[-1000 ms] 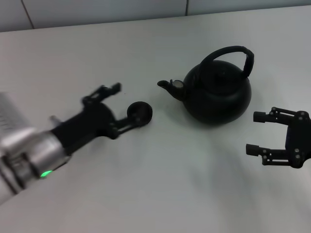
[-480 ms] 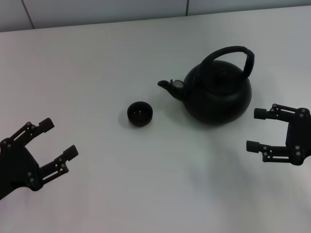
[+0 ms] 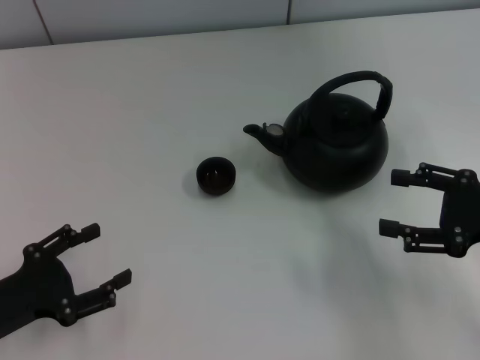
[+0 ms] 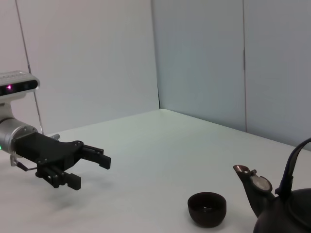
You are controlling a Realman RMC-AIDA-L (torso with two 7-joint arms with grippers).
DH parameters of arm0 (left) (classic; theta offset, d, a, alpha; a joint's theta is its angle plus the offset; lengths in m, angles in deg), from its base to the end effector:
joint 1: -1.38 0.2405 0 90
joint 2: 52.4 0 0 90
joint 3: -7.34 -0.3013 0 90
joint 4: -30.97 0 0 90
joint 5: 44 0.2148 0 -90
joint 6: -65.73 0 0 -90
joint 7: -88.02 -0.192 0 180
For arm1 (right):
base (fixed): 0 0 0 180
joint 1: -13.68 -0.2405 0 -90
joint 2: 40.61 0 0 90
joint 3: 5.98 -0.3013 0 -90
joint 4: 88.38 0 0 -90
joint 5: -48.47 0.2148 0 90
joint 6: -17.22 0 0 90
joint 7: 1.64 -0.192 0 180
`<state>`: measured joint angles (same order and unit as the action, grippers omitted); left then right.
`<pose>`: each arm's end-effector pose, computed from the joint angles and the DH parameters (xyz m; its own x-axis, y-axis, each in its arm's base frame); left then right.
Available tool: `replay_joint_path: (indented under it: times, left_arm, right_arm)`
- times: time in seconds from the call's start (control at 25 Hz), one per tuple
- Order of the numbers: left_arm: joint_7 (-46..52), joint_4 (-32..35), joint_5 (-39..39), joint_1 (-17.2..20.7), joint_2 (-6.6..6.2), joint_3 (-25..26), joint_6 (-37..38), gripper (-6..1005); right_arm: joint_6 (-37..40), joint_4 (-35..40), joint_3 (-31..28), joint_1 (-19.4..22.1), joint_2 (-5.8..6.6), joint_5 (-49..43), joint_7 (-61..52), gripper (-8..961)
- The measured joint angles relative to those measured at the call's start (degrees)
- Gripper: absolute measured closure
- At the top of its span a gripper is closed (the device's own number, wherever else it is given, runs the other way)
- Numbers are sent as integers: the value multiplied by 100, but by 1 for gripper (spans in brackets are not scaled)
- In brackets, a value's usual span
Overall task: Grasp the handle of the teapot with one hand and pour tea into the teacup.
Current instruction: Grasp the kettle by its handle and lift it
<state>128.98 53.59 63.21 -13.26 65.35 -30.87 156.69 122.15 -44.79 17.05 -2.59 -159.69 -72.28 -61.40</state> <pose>-0.3621 0.2620 -0.0812 0.8335 0.1160 0.5402 0.3508 -0.8665 -0.3551 0.3524 0.2742 -0.0140 0.8289 -0.1766 -0.5308 -0.3830 -0.8708 -0.3084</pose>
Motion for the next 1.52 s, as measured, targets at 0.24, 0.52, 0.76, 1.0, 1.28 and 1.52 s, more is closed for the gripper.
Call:
replay_joint_path:
  times: [0.24, 0.52, 0.76, 1.0, 1.28, 1.52]
  left_arm:
    - [-15, 11, -7, 5, 10, 51, 25, 148]
    - [10, -11, -39, -29, 11, 94, 36, 148]
    - [-6, -23, -44, -38, 18, 127, 44, 148]
    - [-11, -23, -44, -54, 25, 138, 59, 148]
    - [-15, -21, -54, -64, 28, 139, 128, 148]
    - [-17, -24, -67, -73, 40, 150, 133, 148]
  right_arm:
    - [0, -31, 0, 31, -7, 0, 18, 136]
    - [-1, -764, -328, 278, -26, 593, 724, 136]
    - [-240, -2369, -1319, 591, -32, 1616, 2169, 136]
    - [-1094, -4213, -2361, 703, -31, 1940, 4448, 136]
    - [-1415, -4511, -2433, 621, -20, 1950, 4689, 136]
    - [-1699, -4525, -2444, 370, -17, 1951, 4667, 136]
